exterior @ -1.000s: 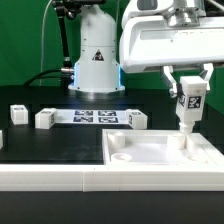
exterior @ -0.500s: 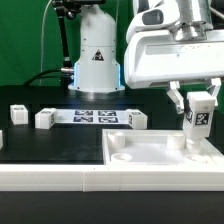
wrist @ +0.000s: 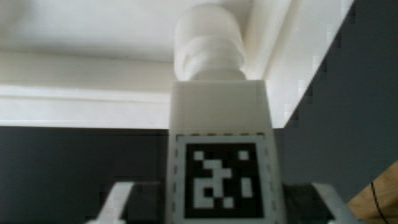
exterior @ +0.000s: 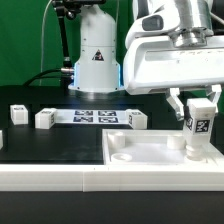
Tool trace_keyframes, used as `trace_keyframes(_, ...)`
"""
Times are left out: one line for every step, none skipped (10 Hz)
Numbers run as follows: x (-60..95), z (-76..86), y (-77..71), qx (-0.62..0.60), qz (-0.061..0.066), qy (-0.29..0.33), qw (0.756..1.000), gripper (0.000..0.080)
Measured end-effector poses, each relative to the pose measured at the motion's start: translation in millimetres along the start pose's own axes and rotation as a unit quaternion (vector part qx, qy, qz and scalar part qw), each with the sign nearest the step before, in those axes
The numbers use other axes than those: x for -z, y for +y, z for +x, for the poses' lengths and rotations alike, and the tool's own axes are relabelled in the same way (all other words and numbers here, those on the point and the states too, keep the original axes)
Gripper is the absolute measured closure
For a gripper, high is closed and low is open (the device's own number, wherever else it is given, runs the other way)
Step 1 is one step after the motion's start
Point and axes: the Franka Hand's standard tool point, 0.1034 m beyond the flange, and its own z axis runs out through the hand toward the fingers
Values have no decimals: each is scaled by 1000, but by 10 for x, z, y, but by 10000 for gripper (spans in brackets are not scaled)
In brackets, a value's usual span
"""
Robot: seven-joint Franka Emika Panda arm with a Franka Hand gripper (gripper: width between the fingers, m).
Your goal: Assemble one leg
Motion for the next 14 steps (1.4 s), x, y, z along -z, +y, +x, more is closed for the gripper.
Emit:
trace_keyframes(-15, 9, -9, 1, -2, 13, 1000, 509)
trace_keyframes(-51, -23, -26, 3, -3, 23, 1000, 509)
trace_keyframes(-75, -52, -37, 4, -4, 27, 1000, 509)
trace_keyframes(-99, -71, -43, 5, -5, 34, 999, 509)
trace_keyframes(-110, -69, -51, 6, -6, 43, 999, 509)
trace_keyframes(-112, -72, -52, 6, -6, 43, 999, 509)
trace_keyframes(-107, -85, -54, 7, -7, 46, 999, 509)
trace_keyframes(-103, -93, -55, 7, -7, 45, 999, 509)
trace_keyframes(-108, -82, -55, 7, -6, 41, 999, 509)
trace_keyframes(-118, -98, -56, 7, -6, 37, 999, 412)
trace_keyframes(-120, -102, -56, 7, -5, 36, 999, 273)
trace_keyframes(-121, -103, -56, 7, -5, 36, 999, 273)
trace_keyframes(-121, -104, -56, 7, -5, 36, 999, 180)
trace_keyframes(-122, -105, -56, 7, -5, 36, 999, 180)
